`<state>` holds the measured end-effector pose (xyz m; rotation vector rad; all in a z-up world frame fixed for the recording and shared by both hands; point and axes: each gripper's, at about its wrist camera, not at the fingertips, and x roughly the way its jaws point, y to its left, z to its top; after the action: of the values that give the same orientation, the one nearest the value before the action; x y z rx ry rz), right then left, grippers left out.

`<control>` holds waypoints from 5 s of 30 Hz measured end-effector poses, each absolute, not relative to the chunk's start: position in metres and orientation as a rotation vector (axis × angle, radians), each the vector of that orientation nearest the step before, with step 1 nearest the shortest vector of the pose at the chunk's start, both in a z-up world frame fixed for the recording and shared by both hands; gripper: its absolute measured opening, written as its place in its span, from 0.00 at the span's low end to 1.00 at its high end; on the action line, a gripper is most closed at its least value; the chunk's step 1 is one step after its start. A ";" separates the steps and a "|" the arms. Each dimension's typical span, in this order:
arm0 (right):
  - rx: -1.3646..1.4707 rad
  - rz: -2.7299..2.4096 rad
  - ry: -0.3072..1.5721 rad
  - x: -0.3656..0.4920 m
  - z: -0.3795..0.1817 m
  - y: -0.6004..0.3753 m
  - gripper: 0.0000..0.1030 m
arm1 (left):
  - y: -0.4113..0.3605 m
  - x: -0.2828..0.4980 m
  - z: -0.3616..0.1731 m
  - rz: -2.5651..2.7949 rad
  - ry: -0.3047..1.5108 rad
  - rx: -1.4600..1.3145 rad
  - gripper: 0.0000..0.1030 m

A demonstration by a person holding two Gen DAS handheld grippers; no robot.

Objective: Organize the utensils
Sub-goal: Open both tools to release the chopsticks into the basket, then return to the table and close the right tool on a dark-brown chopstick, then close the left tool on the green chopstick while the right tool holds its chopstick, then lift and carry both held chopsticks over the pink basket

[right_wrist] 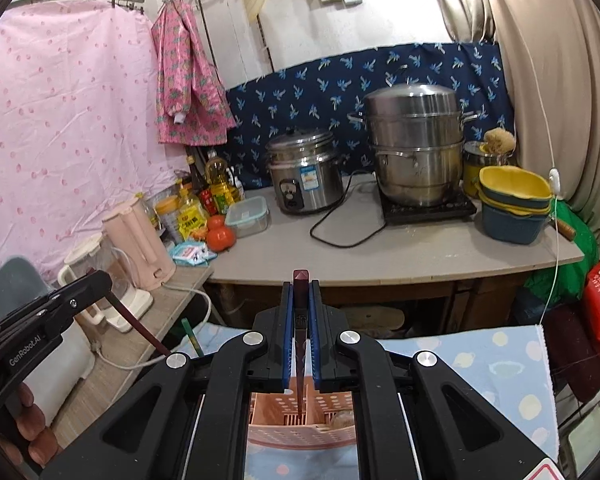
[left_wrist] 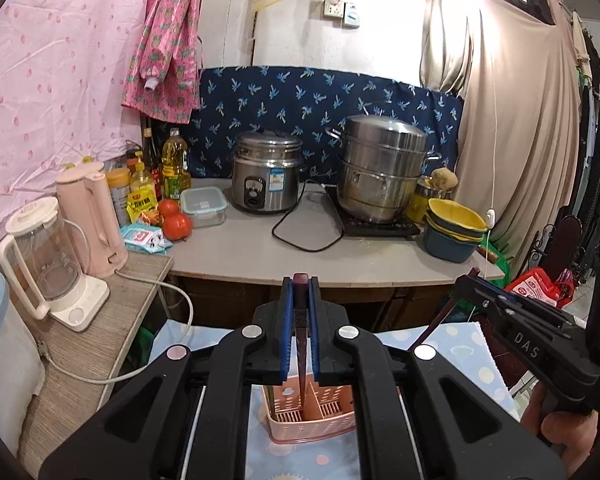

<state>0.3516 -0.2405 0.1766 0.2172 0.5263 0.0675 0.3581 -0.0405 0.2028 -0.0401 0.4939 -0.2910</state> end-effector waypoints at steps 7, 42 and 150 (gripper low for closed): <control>0.225 0.066 0.583 0.361 0.145 -0.240 0.16 | -0.037 0.371 0.173 -0.260 0.556 -0.060 0.12; 0.193 0.022 0.703 0.186 0.093 -0.234 0.36 | -0.011 0.240 0.101 -0.266 0.711 -0.061 0.39; 0.263 0.038 0.817 0.025 0.017 -0.219 0.07 | -0.010 0.076 0.015 -0.379 0.894 -0.090 0.07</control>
<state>0.0250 -0.2186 0.0168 0.2631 0.8171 0.0376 0.0759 -0.0097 0.0147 -0.0896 0.8938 -0.3791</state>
